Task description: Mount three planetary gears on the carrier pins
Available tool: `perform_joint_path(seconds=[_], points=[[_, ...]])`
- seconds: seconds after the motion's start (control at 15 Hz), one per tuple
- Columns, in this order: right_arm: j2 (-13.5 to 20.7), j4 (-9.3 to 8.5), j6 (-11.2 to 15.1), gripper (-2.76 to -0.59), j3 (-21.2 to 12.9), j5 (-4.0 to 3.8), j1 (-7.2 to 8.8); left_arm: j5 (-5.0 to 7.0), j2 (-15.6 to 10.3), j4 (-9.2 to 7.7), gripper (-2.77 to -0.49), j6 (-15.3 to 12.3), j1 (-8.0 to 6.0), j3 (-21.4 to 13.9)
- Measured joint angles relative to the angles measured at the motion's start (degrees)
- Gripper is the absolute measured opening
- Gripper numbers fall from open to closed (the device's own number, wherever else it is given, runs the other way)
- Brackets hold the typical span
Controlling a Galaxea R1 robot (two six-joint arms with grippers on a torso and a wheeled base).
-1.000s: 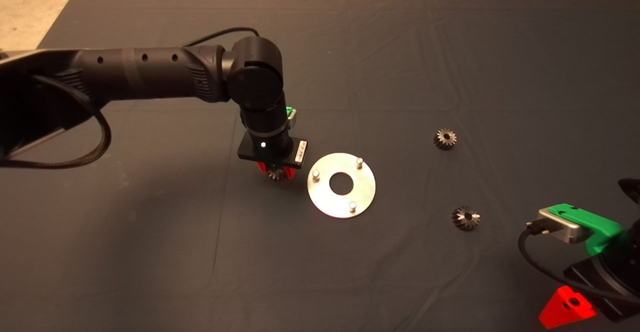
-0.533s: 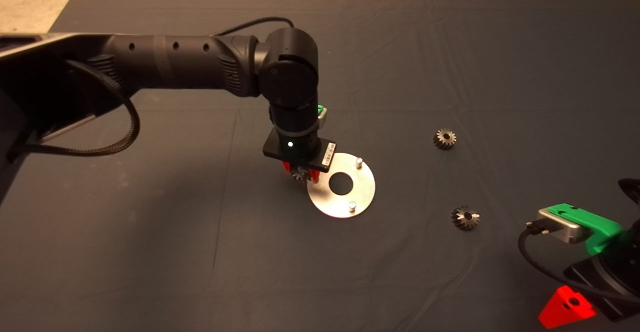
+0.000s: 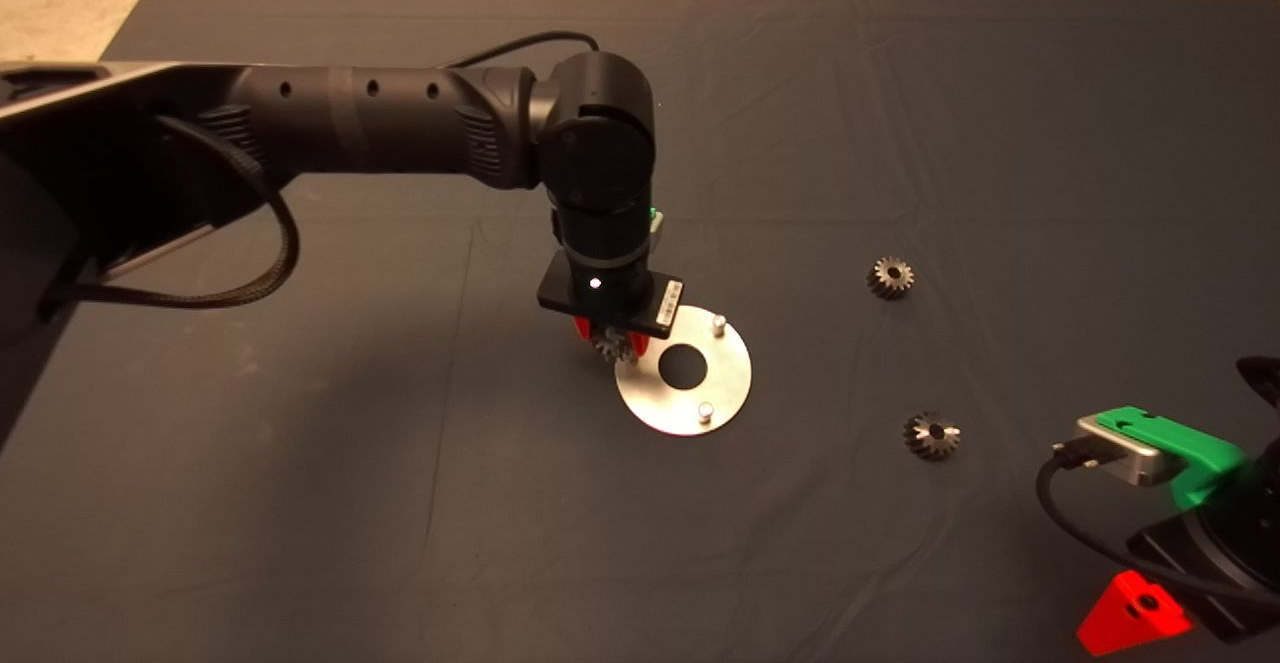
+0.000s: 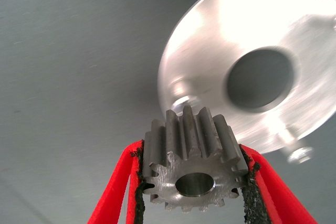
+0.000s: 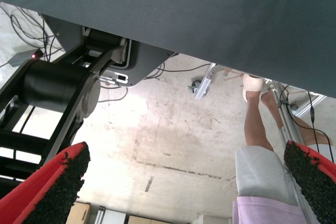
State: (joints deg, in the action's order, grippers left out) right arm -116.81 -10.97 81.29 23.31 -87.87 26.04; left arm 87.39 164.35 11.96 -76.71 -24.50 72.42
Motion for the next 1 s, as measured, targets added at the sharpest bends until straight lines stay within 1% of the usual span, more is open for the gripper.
perform_joint_path(seconds=[0.13,0.27,0.33,0.6,1.0], points=[[0.0,0.00,0.0,-0.60,0.0,0.02,0.00,-0.32,0.8,-0.04,-2.30,-2.0,0.00,1.8],[0.0,0.00,0.0,-0.60,0.0,0.00,0.00,-0.14,0.9,-0.22,-2.30,-3.5,0.00,3.2],[0.0,0.00,0.0,-0.60,0.0,0.02,0.00,-0.07,0.9,-0.24,-2.30,-3.8,0.00,3.5],[0.0,0.00,0.0,-0.60,0.0,-0.02,0.00,-0.11,0.9,-1.24,-2.30,-5.0,0.00,4.3],[0.0,0.00,0.0,-0.60,0.0,0.02,0.00,-0.13,0.9,-2.12,-2.30,-5.6,0.02,5.1]])
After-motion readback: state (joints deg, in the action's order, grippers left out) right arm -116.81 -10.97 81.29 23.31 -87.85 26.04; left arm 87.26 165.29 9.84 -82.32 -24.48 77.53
